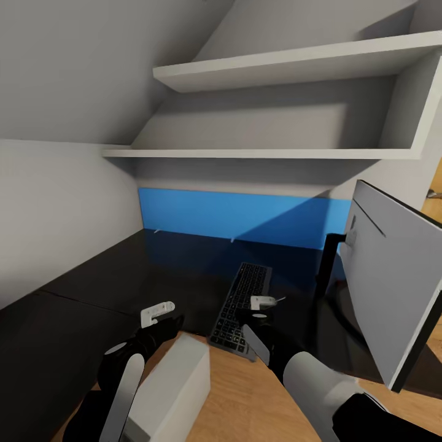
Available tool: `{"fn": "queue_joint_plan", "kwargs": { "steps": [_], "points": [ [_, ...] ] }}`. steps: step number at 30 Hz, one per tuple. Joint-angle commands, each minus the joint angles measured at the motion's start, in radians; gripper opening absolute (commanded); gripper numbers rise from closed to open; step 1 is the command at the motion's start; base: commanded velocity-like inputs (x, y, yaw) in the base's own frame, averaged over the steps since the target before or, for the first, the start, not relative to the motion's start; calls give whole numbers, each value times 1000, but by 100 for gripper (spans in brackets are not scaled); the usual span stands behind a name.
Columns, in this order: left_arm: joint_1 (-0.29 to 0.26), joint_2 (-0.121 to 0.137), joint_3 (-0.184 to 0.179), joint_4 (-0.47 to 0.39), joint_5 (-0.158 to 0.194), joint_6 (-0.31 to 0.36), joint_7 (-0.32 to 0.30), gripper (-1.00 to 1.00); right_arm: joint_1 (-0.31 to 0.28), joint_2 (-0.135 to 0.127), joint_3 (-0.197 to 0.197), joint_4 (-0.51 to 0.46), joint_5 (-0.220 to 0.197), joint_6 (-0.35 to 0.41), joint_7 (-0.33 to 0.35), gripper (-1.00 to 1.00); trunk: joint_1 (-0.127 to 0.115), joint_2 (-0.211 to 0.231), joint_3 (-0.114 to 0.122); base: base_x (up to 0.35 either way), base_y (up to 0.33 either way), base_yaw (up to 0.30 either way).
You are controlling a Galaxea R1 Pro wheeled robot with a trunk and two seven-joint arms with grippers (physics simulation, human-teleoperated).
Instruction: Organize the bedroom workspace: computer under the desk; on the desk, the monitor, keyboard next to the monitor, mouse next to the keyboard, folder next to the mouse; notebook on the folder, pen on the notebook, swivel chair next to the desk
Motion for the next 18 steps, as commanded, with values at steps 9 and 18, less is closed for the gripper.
{"fn": "queue_joint_plan", "kwargs": {
  "steps": [9,18],
  "points": [
    [-1,0,-1,-1,11,3,9,100,0,0,4,2,-19,6,-7,100,-1,-1,-1,-130,0,0],
    [-1,0,-1,-1,12,3,9,100,0,0,4,2,-19,4,-6,100,-1,-1,-1,-1,0,0]
  ]
}}
